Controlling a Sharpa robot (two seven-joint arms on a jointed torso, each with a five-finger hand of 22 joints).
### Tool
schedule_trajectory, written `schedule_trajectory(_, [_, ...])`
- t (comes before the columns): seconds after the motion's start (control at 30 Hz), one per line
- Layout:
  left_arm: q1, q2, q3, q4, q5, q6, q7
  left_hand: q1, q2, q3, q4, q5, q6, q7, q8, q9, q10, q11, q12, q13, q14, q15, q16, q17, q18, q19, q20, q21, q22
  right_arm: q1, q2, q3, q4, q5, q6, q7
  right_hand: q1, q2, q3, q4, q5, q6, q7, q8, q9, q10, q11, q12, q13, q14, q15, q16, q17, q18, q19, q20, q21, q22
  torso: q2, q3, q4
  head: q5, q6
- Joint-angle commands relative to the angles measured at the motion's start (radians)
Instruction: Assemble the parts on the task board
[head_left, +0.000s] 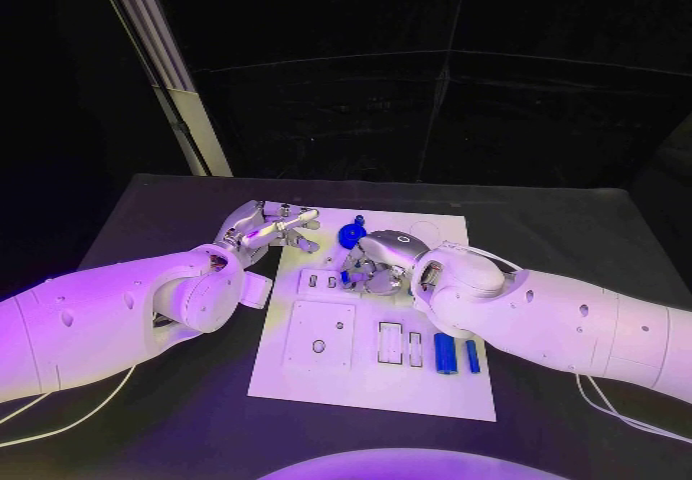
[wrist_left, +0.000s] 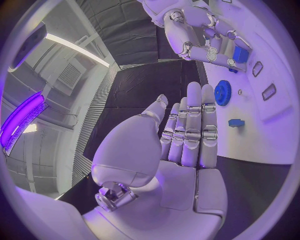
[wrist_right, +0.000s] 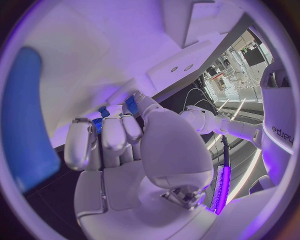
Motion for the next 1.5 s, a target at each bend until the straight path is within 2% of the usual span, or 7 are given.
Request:
schedule_trajectory(0.03, [0.001,0.0,0.001,0.001,-0.005,0.0,-0.013,-0.01,0.0,0.007,0.001,-0.002,0.007,0.002,-0.007,-0.002,0.001,0.006,-0.003,-0.001,-0.004,0.001,0.004,0.001,0.012,0.001,0.0,0.006,0.001,-0.012,-0.009,-0.012,-0.015,-0.023,0.101,-0.064,0.003,0.011,0.004,0.001,0.003,0.032,-0.013,0.015,0.002,-0.006,0.001,-0.002,-0.001,0.007,-0.003,-0.004,-0.002,-0.006,0.0,0.001,0.003,-0.001,0.0,0.0007,0.0006,-0.001,-0.001])
schedule_trajectory(0.7, [0.001,0.001,0.001,0.0,-0.005,-0.001,-0.013,-0.01,0.0,0.007,0.001,-0.002,0.007,0.002,-0.007,-0.002,0.001,0.006,-0.003,-0.001,-0.004,0.001,0.004,0.001,0.012,0.001,0.0,0.006,0.001,-0.012,-0.018,-0.012,-0.013,-0.032,0.139,-0.083,0.002,0.011,0.006,0.0,0.002,0.034,-0.014,0.016,0.002,-0.007,0.001,-0.003,-0.001,0.006,-0.003,-0.008,-0.008,-0.005,-0.002,0.001,0.001,-0.004,0.0,0.0026,0.0009,-0.004,-0.003])
schedule_trajectory(1.5, [0.001,0.002,0.001,-0.001,-0.005,-0.002,-0.018,-0.01,-0.001,0.009,-0.001,-0.002,0.007,0.002,-0.007,-0.001,0.001,0.006,-0.004,-0.001,-0.006,0.001,0.007,0.004,0.012,0.0,0.0,0.007,0.002,-0.012,-0.023,-0.012,-0.008,-0.082,0.232,-0.146,0.0,0.01,0.008,-0.002,0.001,0.039,-0.016,0.02,0.003,-0.008,-0.001,-0.005,-0.002,0.004,-0.004,-0.012,-0.014,-0.005,-0.003,0.0,0.0,-0.006,-0.002,0.0039,0.0017,-0.011,-0.007])
